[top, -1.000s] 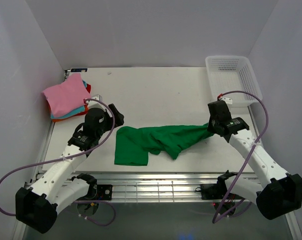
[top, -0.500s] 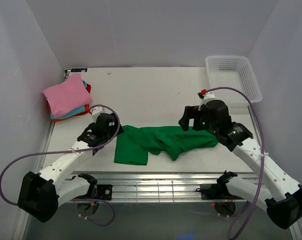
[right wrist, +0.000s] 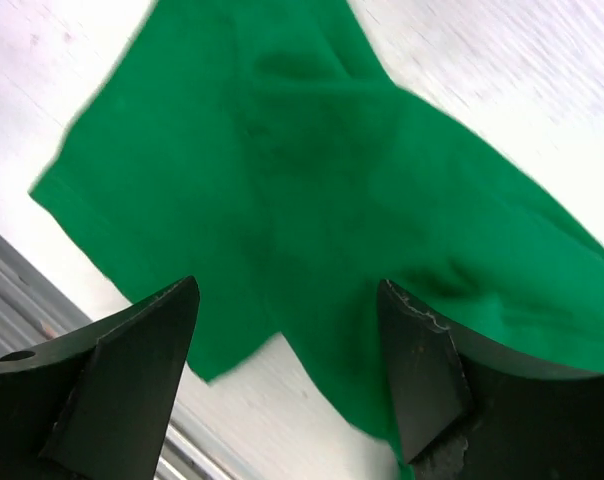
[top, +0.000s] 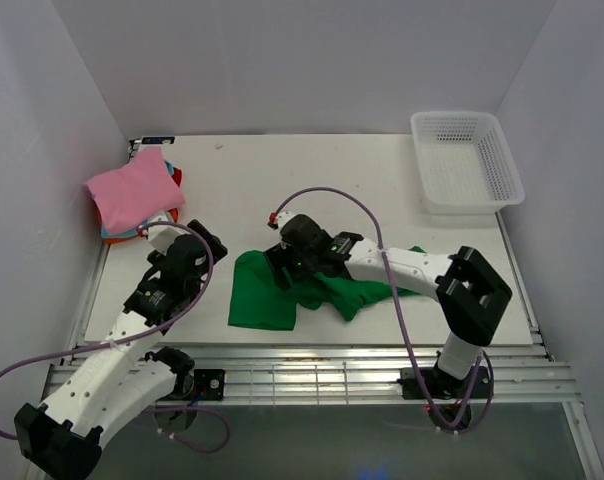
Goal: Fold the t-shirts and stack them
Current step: Move the tshirt to the center of the board
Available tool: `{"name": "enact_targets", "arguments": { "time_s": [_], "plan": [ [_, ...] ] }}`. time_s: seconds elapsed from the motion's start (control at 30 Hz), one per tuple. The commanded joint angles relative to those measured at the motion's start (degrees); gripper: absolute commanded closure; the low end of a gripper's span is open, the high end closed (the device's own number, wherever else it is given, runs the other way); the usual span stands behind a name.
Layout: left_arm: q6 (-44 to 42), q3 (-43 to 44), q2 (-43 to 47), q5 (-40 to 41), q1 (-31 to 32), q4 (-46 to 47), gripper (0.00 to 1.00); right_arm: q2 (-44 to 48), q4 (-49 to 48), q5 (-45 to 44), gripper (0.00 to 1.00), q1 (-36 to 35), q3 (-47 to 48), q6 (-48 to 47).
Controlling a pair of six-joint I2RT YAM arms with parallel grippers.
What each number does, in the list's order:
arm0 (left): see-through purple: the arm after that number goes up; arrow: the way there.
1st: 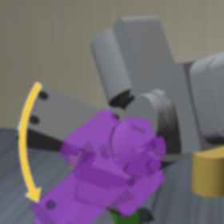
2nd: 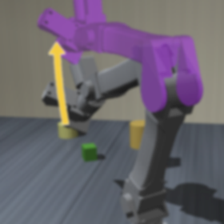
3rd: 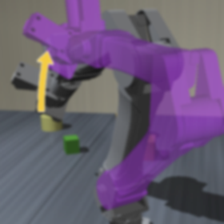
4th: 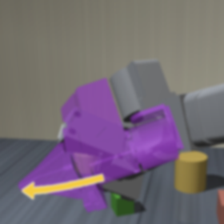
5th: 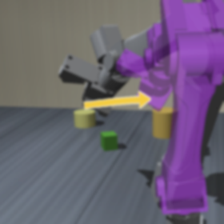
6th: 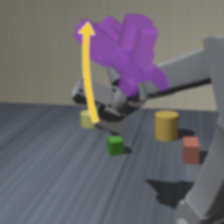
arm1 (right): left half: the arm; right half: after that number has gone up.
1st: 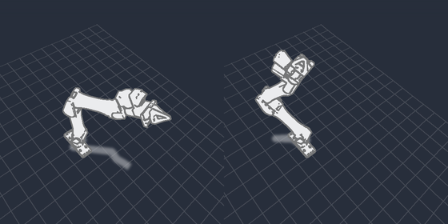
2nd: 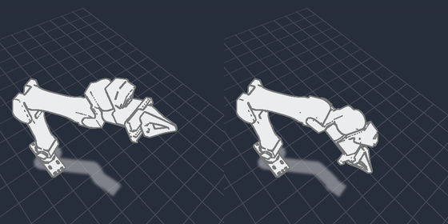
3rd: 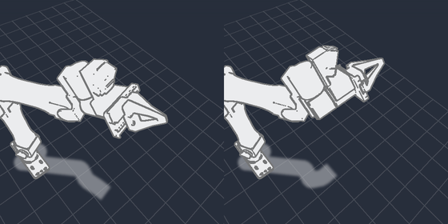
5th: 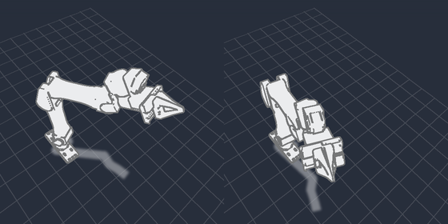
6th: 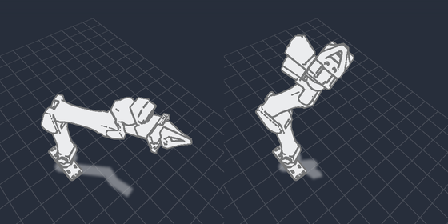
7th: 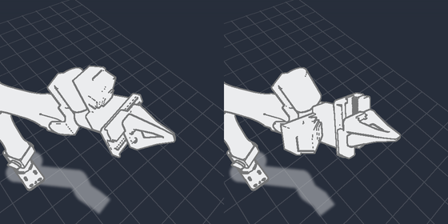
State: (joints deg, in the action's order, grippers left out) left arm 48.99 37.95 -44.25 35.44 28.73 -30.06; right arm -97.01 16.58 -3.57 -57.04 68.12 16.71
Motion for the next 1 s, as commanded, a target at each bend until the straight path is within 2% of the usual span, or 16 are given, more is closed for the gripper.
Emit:
{"name": "enact_targets", "arguments": {
  "time_s": [0.0,0.2,0.4,0.7,0.97],
  "plan": [
    [0.9,3.6,1.5,4.5,0.3,-4.9,0.05,-3.6,-1.4,-5.5,0.24,-3.6,7.1,-0.5],
    [2.2,4.9,2.1,2.4,0.3,-6.0,0.05,-12.1,0.3,-6.3,0.33,-9.6,16.8,-0.6],
    [1.7,4.7,3.1,2.0,0.3,-6.2,0.04,-20.8,2.1,-5.2,0.36,-11.7,24.4,-0.4],
    [1.0,4.8,5.0,1.4,0.3,-6.4,0.04,-25.9,3.3,-5.1,0.38,-12.1,26.6,-0.1],
    [0.7,5.0,5.0,1.0,0.3,-6.5,0.04,-29.1,3.0,-1.5,0.38,-12.0,27.3,0.3]
  ]
}}
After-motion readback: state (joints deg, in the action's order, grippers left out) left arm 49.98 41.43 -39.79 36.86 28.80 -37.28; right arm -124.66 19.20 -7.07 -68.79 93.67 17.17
